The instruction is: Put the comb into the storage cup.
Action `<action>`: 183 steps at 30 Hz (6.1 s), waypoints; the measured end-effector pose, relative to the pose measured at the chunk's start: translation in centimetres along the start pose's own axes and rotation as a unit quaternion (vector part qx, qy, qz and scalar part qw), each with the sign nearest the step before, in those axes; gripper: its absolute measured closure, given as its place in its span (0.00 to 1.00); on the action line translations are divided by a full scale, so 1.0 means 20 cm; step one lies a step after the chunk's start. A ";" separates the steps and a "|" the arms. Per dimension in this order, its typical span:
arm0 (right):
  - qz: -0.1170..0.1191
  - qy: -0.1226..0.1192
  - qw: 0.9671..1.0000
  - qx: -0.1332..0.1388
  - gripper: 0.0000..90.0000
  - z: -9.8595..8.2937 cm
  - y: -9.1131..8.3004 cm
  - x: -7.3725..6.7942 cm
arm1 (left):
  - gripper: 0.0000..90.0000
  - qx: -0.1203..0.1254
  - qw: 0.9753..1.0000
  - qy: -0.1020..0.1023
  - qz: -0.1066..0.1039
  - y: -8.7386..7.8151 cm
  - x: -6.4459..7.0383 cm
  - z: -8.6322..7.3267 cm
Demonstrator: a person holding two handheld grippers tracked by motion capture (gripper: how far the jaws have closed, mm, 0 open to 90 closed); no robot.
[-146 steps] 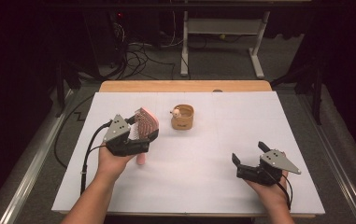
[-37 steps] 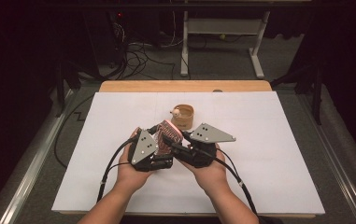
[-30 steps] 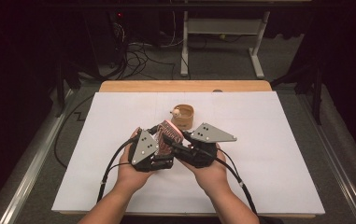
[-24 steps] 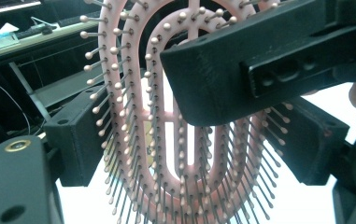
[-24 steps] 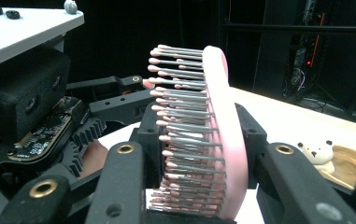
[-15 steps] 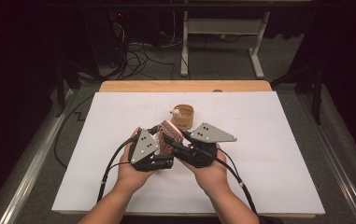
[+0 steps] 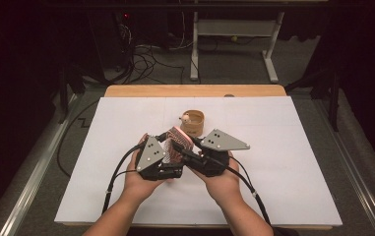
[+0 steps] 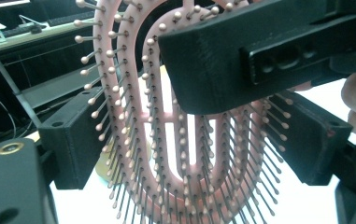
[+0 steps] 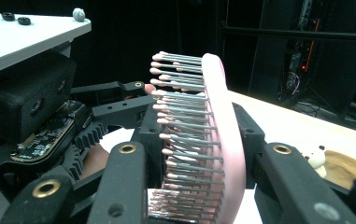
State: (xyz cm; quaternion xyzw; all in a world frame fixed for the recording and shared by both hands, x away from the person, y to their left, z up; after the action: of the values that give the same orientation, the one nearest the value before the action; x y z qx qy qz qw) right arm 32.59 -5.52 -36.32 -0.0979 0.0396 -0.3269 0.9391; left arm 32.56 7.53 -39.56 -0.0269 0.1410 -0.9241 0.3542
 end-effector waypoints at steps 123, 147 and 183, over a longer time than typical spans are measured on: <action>-0.136 -0.015 0.990 0.013 0.73 0.04 -0.21 0.47 | 0.00 -0.003 0.995 -0.085 0.042 -0.34 -0.43 -0.49; -0.152 -0.022 0.988 0.031 0.73 0.16 -0.15 0.53 | 0.00 -0.006 0.996 -0.081 0.037 -0.34 -0.42 -0.50; -0.168 -0.041 0.983 0.057 0.73 0.38 -0.18 0.55 | 0.00 -0.001 0.996 -0.077 0.037 -0.33 -0.41 -0.50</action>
State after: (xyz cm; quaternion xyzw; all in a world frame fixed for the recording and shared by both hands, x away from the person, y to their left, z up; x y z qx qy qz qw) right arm 40.19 -13.92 -28.21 -0.0626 -0.0348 -0.4773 0.8758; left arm 32.91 20.10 -46.85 -0.0931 0.1148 -0.9054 0.3980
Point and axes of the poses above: each handheld gripper's, and its own axes: y roughly forward along the jaws, z roughly out of its top, x roughly to its right, the point moved 4 cm from there along y, roughly forward along the jaws, and after that the axes turned 4 degrees about -y, right-handed, at the moved point
